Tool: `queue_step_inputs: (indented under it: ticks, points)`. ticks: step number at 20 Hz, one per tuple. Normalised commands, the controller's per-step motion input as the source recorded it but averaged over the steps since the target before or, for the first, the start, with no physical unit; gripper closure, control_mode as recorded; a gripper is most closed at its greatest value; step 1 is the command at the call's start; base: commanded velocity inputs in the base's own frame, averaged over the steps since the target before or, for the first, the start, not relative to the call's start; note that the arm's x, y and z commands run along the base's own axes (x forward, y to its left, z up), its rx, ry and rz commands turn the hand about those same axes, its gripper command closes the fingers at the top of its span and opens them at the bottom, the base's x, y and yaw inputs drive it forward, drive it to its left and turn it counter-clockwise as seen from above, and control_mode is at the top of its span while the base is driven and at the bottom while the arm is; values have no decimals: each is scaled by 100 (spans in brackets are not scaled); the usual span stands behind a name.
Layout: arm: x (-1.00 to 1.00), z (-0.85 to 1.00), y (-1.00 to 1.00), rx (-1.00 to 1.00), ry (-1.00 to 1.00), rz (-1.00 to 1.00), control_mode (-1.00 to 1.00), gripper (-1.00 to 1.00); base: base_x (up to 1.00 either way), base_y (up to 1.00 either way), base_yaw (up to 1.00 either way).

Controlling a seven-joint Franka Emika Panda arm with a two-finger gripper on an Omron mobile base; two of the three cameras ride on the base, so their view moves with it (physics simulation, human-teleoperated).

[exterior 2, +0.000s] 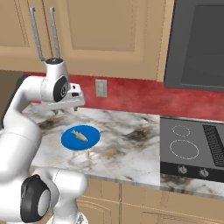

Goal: Place the fish on the top rack of the oven, and slide the tray back inside. Close the oven door.

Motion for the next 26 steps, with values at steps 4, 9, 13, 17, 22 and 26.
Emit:
queue_step_inputs:
  ticks: [4,9,13,17,22,26]
  points:
    - [14,-19,-1,0,0,18,-100,-100,0,0,0]
    - [3,-28,-2,-1,1,13,-100,-100,0,0,0]
    - [17,-37,-14,-2,4,6,-100,-100,0,0,0]
    - [21,-36,-33,-11,20,0,-100,-100,0,0,0]
    - [22,-28,-15,-12,12,0,-100,-100,0,0,0]
    - [11,-60,0,-10,3,3,-100,-100,0,0,0]
